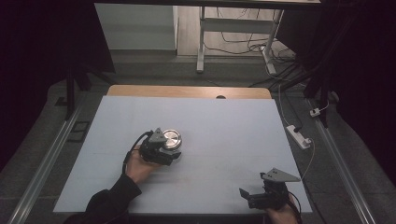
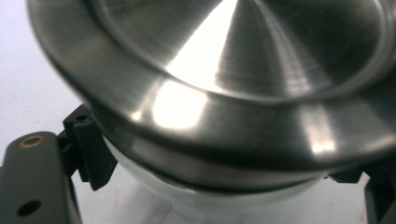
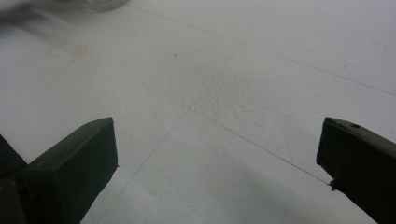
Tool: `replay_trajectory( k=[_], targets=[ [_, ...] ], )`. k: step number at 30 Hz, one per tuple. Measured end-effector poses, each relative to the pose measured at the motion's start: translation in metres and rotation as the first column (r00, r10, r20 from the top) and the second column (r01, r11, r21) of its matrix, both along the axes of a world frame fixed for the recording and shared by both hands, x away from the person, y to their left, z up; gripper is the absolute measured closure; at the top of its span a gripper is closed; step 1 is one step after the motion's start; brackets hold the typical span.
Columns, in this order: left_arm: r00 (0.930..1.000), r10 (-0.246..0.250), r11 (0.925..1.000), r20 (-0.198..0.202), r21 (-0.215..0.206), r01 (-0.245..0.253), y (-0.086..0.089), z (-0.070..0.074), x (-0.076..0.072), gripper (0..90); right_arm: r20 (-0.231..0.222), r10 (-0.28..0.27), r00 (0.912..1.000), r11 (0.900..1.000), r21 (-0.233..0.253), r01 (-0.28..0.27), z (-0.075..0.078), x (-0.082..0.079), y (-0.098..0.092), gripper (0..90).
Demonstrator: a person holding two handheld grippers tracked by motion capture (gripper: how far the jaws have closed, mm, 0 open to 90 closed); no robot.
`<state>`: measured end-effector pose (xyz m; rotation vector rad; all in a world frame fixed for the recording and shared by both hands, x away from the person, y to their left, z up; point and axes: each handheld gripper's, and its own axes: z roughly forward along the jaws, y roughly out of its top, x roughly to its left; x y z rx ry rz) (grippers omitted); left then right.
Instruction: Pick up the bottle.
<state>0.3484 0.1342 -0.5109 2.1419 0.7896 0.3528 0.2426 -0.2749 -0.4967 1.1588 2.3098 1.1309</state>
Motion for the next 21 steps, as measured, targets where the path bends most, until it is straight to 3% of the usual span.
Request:
replay_trajectory(
  k=[6, 21],
  targets=[
    [0.9998, -0.017, 0.9997, 0.003, -0.02, 0.017, 0.001, 0.012, -0.005, 15.5, 0.001, -0.001, 1.0, 1.0, 0.0, 0.001, 0.0, 0.0, 0.0, 0.0],
    [0.9942, -0.106, 0.9942, 0.019, -0.013, 0.106, -0.014, 0.041, -0.025, 15.5, -0.001, -0.003, 1.0, 1.0, 0.0, 0.003, 0.0, 0.0, 0.0, 0.0]
  ],
)
